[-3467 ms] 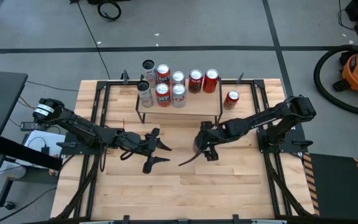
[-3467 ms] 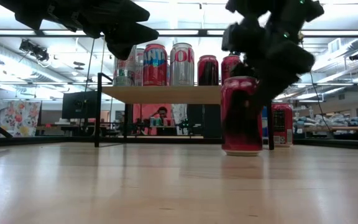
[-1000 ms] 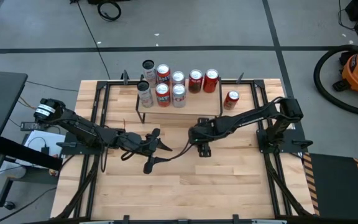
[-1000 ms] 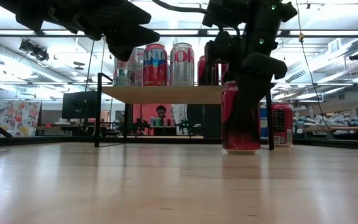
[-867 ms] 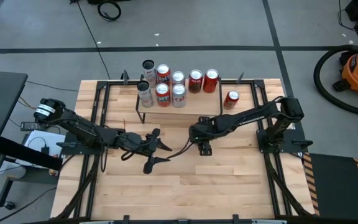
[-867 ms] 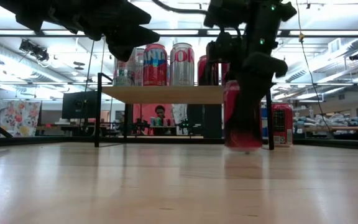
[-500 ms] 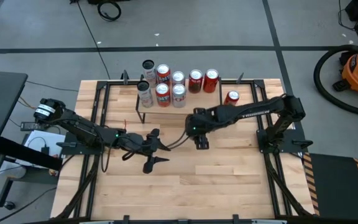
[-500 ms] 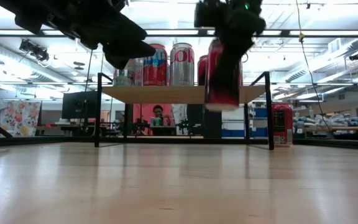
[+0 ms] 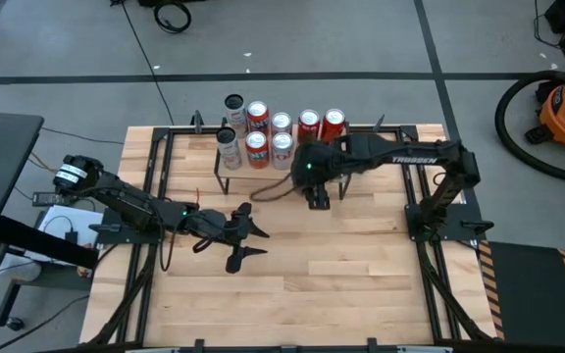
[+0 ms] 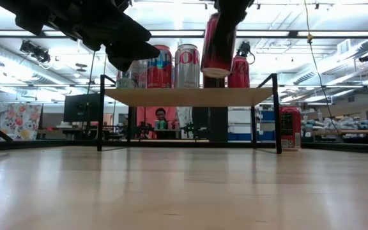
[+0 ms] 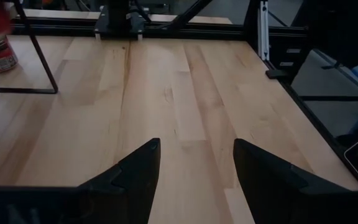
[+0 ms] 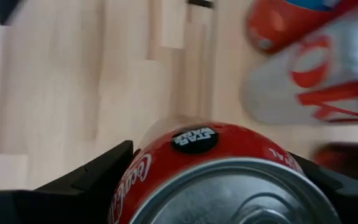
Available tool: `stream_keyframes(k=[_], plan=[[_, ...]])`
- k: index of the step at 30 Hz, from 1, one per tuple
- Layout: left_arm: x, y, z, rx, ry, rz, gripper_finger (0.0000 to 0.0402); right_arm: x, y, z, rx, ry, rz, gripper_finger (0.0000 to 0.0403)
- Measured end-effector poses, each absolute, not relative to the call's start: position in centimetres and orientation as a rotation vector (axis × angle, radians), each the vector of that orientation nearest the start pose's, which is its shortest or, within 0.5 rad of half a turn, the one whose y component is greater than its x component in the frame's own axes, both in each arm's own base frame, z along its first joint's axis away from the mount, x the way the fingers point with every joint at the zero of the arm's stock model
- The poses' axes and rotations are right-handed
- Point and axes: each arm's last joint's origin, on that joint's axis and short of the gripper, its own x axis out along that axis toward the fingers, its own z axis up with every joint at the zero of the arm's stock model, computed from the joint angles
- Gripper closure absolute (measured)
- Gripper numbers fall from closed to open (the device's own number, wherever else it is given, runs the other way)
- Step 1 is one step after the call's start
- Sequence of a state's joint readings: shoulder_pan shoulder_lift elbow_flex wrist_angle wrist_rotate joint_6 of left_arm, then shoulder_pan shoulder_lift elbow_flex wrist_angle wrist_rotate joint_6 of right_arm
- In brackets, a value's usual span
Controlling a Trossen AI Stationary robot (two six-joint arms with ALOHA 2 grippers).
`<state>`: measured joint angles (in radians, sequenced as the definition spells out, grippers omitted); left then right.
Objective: Place canned beverage on shelf
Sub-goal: Put the red and white soda can on the shelf aligned with the other red and white soda can
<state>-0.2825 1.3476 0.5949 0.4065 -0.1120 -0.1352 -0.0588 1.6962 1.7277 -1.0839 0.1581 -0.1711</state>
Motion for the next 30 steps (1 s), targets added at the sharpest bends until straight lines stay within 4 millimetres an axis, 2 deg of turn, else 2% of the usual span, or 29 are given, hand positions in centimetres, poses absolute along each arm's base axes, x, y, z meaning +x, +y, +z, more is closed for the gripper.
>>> stream_keyframes(k=[6,14,25,30], plan=[[26.2,-7.3,20.5,-0.066,0.35,-0.145,0.0189,33.8,-5.9,34.9,-0.191,1.094,-0.157,0.0082],[26.2,-7.3,20.5,-0.059,0.346,-0.147,0.0189,33.5,-8.7,34.7,-0.147,1.092,-0.154,0.0082],[26.3,-7.3,20.5,-0.059,0.342,-0.147,0.0189,34.2,-9.3,34.3,-0.171,1.07,-0.16,0.0066],[26.2,-7.4,20.5,-0.059,0.342,-0.15,0.0189,35.0,-9.6,33.5,-0.178,1.079,-0.165,0.0048]])
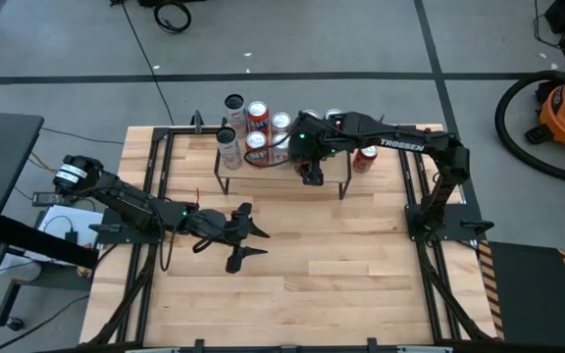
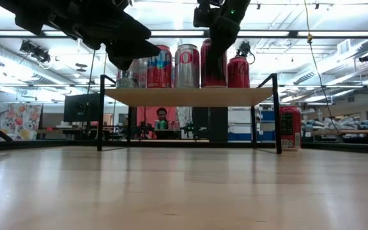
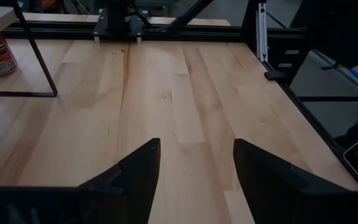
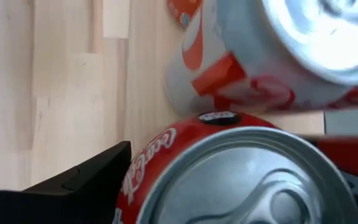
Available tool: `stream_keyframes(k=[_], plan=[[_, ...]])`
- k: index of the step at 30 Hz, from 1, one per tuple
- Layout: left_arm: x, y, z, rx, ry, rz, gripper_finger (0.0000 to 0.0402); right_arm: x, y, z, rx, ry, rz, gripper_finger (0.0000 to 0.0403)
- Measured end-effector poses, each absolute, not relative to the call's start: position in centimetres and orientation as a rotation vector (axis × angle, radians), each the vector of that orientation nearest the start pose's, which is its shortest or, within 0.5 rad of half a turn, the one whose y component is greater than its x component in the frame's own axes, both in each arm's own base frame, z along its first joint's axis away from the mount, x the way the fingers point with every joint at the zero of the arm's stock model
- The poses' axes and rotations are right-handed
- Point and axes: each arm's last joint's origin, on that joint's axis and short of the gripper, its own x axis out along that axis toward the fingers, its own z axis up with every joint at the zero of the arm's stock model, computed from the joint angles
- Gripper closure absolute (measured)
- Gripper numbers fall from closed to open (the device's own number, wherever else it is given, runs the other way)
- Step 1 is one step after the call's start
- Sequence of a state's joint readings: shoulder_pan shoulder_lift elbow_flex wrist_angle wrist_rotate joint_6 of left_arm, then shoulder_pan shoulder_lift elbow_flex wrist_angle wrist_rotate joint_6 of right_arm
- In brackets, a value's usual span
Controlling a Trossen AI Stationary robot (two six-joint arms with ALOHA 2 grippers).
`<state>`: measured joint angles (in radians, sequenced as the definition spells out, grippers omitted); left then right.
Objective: Place canned beverage on shelf
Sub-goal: Put the red and white soda can on the shelf aligned with the other red and white soda can, then put the red and black soda can on the shelf aligned with the other red and black soda can
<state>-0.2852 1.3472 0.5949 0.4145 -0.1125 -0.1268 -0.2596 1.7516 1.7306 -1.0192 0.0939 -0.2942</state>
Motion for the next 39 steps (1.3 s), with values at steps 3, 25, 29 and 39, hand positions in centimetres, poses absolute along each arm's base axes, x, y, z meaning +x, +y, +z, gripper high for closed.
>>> stream_keyframes(k=[3,25,29,39], plan=[[26.2,-7.4,20.5,-0.059,0.342,-0.15,0.0189,35.1,-9.7,33.2,-0.199,1.105,-0.191,0.0039],[26.2,-7.4,20.5,-0.059,0.342,-0.15,0.0189,34.8,-8.4,35.8,-0.34,1.089,-0.251,0.0004],[26.2,-7.4,20.5,-0.059,0.342,-0.15,0.0189,34.8,-7.9,37.0,-0.35,1.06,-0.247,0.0004],[26.2,-7.4,20.5,-0.071,0.343,-0.148,0.0189,34.0,-4.3,39.9,-0.391,1.047,-0.274,0.0004]])
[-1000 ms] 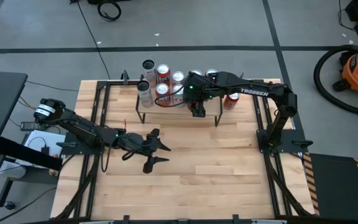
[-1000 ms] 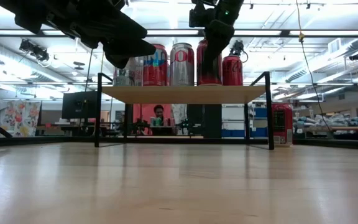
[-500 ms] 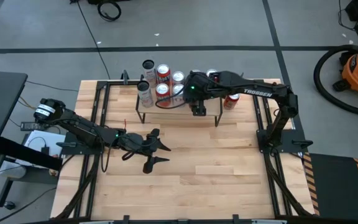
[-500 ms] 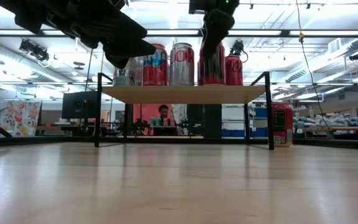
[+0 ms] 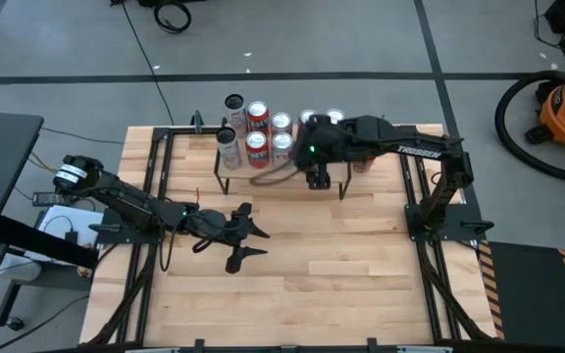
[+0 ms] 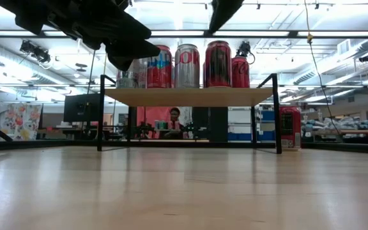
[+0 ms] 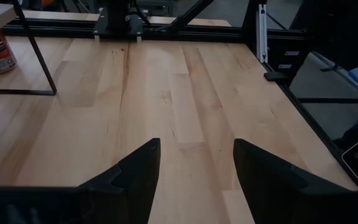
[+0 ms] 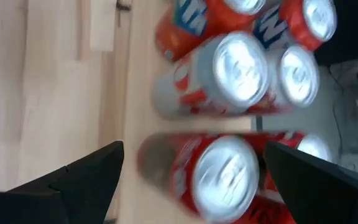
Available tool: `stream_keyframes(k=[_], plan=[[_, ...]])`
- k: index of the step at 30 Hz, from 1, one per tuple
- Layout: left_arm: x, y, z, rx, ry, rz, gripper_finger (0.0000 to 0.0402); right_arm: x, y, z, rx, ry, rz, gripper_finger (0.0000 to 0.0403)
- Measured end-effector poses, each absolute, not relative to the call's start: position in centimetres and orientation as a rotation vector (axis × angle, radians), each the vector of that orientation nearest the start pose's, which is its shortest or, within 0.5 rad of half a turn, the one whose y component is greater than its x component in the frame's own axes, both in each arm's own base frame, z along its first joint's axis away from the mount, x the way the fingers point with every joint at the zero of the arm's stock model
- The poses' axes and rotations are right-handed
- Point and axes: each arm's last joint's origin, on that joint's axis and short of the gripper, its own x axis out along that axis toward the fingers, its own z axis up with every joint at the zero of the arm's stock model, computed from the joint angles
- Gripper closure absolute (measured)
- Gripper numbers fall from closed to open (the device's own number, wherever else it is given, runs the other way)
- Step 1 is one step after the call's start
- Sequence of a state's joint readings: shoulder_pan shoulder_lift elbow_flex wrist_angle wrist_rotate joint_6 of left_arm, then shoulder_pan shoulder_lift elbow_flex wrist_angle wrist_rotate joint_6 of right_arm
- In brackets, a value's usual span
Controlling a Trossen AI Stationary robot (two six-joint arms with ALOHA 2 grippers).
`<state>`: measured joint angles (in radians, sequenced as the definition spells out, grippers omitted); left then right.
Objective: Place canned beverage on shelf
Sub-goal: Put the red and black soda can on the shelf aligned with the other red and black soda can
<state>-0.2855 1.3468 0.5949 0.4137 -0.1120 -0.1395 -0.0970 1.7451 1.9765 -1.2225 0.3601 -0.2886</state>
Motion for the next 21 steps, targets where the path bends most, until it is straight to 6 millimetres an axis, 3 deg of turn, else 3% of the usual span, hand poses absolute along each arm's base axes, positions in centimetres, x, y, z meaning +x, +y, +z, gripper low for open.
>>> stream_keyframes(k=[10,16,21], plan=[[25.9,-8.5,20.7,-0.083,0.332,-0.19,0.0189,30.4,1.3,39.6,-0.372,1.029,-0.298,0.0016],[25.9,-9.0,20.9,-0.095,0.306,-0.207,0.0189,26.5,1.9,37.8,-0.307,1.06,-0.341,0.0017],[25.9,-9.0,21.0,-0.102,0.303,-0.206,0.0189,23.2,0.7,37.0,-0.238,1.067,-0.402,0.0017]])
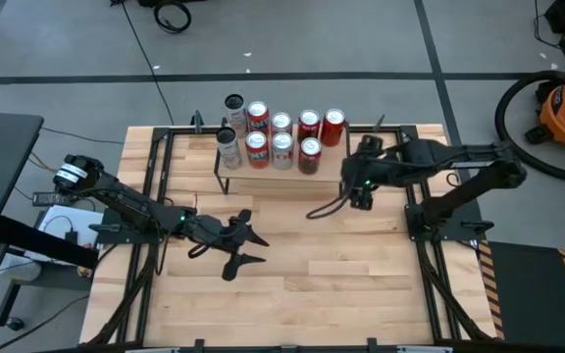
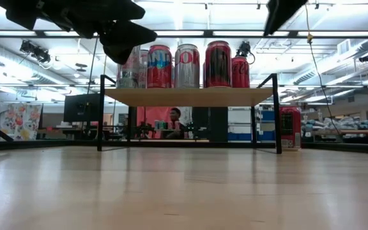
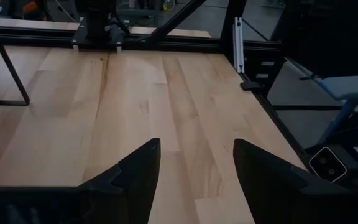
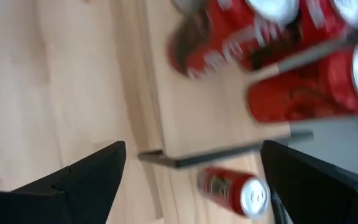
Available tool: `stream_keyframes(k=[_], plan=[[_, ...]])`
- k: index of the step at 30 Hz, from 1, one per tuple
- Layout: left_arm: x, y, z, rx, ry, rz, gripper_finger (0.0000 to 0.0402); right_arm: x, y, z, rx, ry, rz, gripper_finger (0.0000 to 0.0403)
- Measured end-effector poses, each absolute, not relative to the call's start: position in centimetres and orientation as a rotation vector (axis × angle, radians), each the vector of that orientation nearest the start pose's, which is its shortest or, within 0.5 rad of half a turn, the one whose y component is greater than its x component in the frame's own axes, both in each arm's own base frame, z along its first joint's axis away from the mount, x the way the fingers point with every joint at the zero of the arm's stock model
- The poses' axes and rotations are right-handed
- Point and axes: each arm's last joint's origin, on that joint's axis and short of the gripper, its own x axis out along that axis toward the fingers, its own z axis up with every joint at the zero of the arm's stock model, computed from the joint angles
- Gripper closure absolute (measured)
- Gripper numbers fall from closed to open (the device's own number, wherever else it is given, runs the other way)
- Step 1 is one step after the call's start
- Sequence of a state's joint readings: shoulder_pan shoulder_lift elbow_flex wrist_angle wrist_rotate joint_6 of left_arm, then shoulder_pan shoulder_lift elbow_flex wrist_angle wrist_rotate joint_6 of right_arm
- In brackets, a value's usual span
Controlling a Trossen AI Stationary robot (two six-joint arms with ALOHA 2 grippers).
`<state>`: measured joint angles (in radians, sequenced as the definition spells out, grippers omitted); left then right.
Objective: Place canned beverage on shelf
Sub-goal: Put the red and black soda can on the shelf aligned with the other red and black soda can
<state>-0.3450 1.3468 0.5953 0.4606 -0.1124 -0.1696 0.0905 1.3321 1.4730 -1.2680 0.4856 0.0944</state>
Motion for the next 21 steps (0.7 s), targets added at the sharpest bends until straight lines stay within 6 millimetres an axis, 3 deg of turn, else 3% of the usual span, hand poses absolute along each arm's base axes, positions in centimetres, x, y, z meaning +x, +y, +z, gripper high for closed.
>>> stream_keyframes(k=[6,14,21], plan=[[25.9,-8.8,21.0,-0.098,0.3,-0.179,0.0189,21.1,-2.3,35.5,-0.137,1.11,-0.533,0.0017],[25.9,-8.8,21.0,-0.075,0.299,-0.183,0.0189,20.3,-7.9,32.5,-0.011,1.2,-0.728,0.0017],[25.9,-8.8,20.9,-0.05,0.298,-0.185,0.0189,19.1,-12.3,30.9,0.069,1.214,-0.72,0.0029]])
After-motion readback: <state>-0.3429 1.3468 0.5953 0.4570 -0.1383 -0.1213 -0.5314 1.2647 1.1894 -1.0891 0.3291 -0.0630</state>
